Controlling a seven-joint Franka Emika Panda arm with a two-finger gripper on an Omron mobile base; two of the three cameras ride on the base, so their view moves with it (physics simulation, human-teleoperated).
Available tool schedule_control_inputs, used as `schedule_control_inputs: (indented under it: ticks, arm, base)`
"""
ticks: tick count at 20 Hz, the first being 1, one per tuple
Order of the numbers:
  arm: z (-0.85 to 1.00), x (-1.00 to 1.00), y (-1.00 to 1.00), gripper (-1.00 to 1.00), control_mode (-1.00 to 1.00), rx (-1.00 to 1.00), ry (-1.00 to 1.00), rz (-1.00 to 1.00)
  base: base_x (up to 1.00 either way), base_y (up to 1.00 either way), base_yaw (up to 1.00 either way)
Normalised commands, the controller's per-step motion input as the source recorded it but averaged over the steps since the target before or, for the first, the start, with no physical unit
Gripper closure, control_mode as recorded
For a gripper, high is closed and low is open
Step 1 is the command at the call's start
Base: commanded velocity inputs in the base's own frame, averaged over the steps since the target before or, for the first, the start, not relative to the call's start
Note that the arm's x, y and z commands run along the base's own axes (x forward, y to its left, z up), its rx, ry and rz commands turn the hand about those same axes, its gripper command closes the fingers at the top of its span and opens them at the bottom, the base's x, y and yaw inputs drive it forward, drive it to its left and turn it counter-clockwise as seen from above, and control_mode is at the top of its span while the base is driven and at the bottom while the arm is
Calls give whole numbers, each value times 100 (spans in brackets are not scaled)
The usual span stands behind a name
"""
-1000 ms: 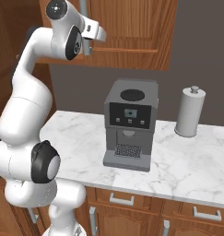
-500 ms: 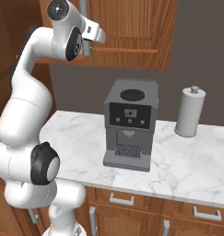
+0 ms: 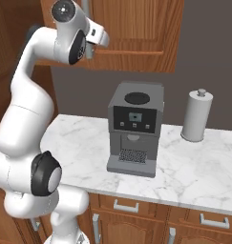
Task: Open the cabinet, pick the kettle from the cabinet, and place it in the sink.
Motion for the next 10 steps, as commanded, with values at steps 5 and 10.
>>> schedule_control_inputs:
  ticks: [5,10]
  arm:
    - [-3,-43,-6,100,-100,4,0,8]
    - [-1,-49,-15,100,-100,0,0,9]
  base:
    - [0,0,0]
    - [0,0,0]
